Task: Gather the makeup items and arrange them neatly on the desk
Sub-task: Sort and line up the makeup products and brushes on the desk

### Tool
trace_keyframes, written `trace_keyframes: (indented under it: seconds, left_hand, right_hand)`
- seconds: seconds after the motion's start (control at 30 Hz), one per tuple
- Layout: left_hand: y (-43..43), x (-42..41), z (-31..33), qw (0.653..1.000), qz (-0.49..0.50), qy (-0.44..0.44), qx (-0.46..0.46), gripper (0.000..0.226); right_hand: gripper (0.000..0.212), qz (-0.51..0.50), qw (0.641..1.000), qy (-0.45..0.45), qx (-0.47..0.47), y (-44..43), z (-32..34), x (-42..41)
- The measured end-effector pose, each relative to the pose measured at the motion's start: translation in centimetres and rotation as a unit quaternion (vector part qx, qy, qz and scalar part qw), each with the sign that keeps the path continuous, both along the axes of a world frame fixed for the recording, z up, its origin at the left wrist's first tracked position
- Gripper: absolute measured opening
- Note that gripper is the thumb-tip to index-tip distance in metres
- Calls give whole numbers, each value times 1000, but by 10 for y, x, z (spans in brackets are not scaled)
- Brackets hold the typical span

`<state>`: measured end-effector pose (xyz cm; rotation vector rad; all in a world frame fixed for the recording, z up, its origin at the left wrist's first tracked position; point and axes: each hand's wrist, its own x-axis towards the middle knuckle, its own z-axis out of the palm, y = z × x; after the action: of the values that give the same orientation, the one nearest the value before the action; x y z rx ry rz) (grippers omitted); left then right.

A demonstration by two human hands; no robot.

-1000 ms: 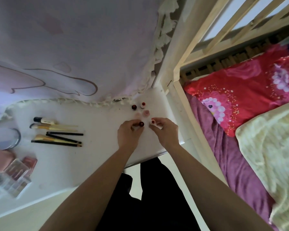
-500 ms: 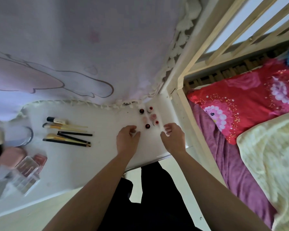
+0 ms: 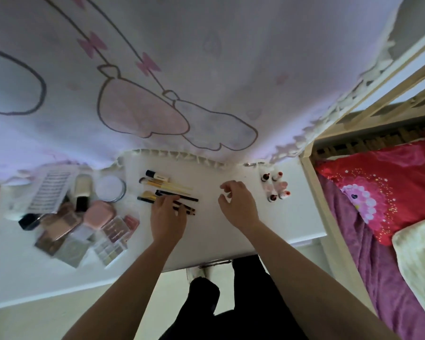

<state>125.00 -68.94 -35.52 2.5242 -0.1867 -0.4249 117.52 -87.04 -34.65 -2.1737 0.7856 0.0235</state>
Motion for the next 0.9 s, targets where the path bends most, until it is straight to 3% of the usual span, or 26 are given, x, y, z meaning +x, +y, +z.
trace_keyframes:
  seconds: [0.07,0.17,0.3,0.53,0.63,0.8,0.9]
  left_hand:
    - [22,11,-3,1000,6,-22,16,30]
    - [49,22,-6,997,25,25,63,33]
    - [72,21,-20,995,-19,34,87,30]
    - [83,31,-20,990,-54,88,96,46]
    - [83,38,-13,986,-61,120,99,48]
    - [84,50,6,982,49,184,5,34]
    - [75,58,19,968,129,191,-96,42]
  right_hand:
    - [34,48,999,21,4,13,0,25]
    - [42,110,992,59,9,33,0,64]
    - [45,182,979,86,-25,59,-6,110]
    - [35,217,962,136,-96,84,-25,152]
    - [29,199,967,142,-66,82,-27,148]
    - [26,139,982,122,26,74,-14,120]
    - [24,117,982,111,95,69,-1,96]
